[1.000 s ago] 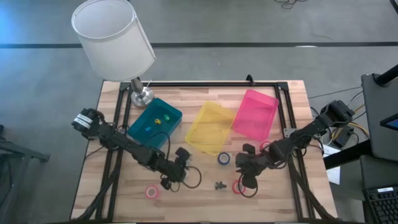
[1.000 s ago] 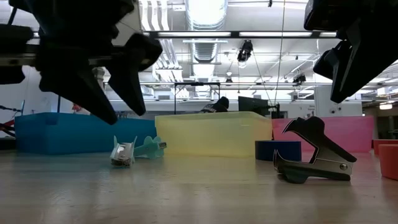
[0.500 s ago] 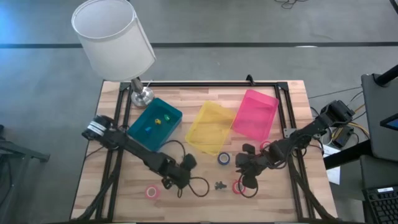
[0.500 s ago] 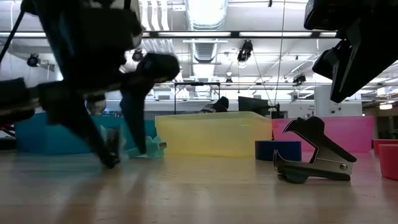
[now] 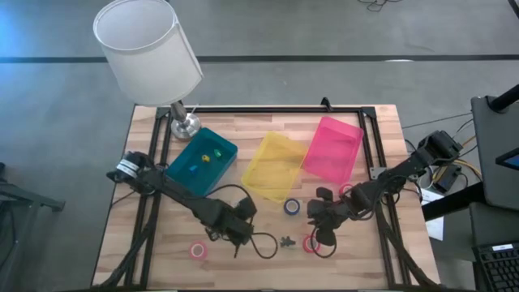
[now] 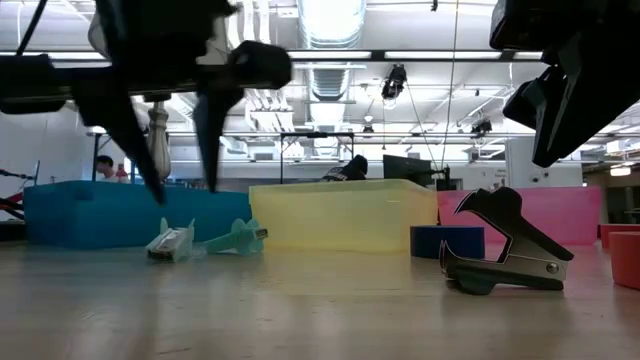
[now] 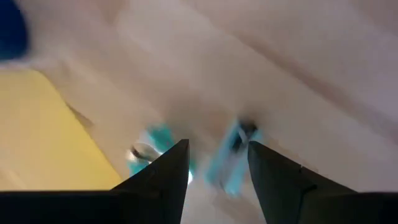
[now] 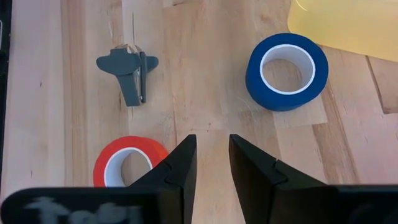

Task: Pick and place Stapler, Stapler remover, tape
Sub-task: Put the bottom light blue staple remover into the yellow bin

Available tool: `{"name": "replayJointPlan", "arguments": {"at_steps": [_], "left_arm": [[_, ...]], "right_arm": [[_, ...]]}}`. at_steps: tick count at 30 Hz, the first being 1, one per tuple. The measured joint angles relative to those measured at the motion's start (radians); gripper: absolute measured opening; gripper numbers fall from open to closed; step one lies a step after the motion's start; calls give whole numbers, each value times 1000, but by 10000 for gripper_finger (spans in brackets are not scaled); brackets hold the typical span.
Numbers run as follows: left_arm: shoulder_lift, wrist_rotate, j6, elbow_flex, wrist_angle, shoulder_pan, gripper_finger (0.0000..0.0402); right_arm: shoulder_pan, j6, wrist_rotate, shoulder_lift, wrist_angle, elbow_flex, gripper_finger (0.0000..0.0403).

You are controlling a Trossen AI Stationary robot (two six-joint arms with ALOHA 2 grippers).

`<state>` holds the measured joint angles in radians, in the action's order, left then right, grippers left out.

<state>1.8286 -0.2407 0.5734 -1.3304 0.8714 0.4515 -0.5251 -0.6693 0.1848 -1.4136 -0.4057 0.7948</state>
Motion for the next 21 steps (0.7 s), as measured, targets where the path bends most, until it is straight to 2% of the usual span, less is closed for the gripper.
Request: {"name": "replayJointPlan", "arguments": {"at_steps": [5, 9, 13, 21], "left_arm": [[0, 3, 105, 34, 32, 0, 168], [0, -54, 229, 96, -72, 0, 168], [1, -57, 325, 132, -96, -4, 167], [8, -52, 349, 200, -146, -5, 167]], "right_arm": [[0, 0, 0, 0, 0, 0, 92], [0, 0, 0, 0, 0, 0, 86], [0, 0, 0, 0, 0, 0, 82], [0, 6, 0, 0, 0, -1, 89]]}}
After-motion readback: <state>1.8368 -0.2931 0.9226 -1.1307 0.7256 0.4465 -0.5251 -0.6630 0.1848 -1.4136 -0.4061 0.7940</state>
